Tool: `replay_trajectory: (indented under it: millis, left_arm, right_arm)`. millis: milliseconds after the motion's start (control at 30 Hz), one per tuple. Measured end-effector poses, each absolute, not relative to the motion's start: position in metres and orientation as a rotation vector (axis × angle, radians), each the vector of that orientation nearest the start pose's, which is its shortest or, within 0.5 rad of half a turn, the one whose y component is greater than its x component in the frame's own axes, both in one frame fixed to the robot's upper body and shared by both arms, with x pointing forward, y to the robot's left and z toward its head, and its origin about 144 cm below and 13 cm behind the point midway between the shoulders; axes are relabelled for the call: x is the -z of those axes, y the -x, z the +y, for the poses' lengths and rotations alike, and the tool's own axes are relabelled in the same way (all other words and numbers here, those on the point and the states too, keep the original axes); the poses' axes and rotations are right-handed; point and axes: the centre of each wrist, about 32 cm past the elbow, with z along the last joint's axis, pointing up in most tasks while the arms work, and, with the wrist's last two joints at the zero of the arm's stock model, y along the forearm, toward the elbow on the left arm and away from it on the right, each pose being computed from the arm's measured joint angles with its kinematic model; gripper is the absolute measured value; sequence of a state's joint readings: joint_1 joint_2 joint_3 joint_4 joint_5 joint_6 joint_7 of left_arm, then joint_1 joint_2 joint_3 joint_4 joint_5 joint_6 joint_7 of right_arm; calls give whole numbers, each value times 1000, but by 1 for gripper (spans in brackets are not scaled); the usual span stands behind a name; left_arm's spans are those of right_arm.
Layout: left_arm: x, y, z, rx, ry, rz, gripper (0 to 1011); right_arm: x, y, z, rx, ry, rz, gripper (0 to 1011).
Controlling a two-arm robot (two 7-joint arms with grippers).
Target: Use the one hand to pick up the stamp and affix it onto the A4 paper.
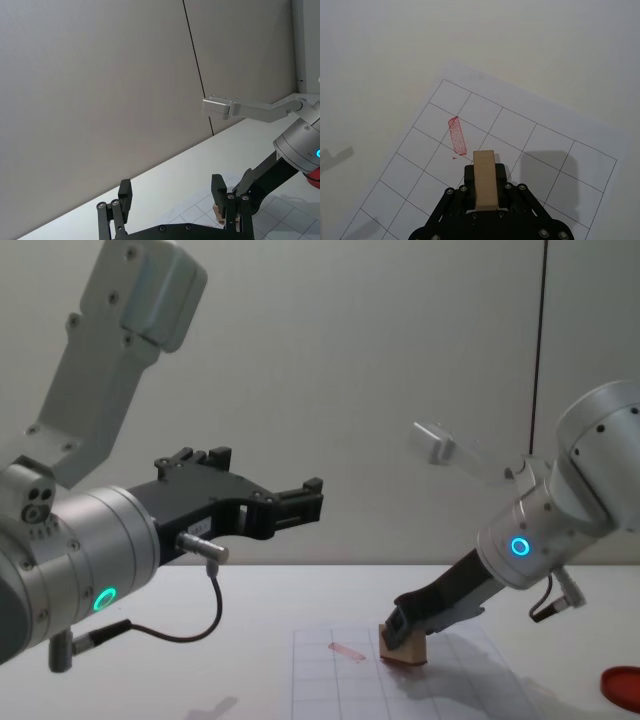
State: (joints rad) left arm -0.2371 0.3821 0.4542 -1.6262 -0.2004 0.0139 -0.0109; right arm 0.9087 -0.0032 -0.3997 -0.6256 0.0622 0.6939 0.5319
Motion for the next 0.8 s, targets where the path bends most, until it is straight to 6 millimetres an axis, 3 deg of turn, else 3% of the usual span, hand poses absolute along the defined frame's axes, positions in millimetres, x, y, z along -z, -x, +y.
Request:
replay_trajectory:
  millis: [800]
  left_arm:
    - [-1204, -492, 198, -1124, -61, -268, 1002]
  right_arm:
    - [-1227, -674, -156, 828, 678, 490, 217]
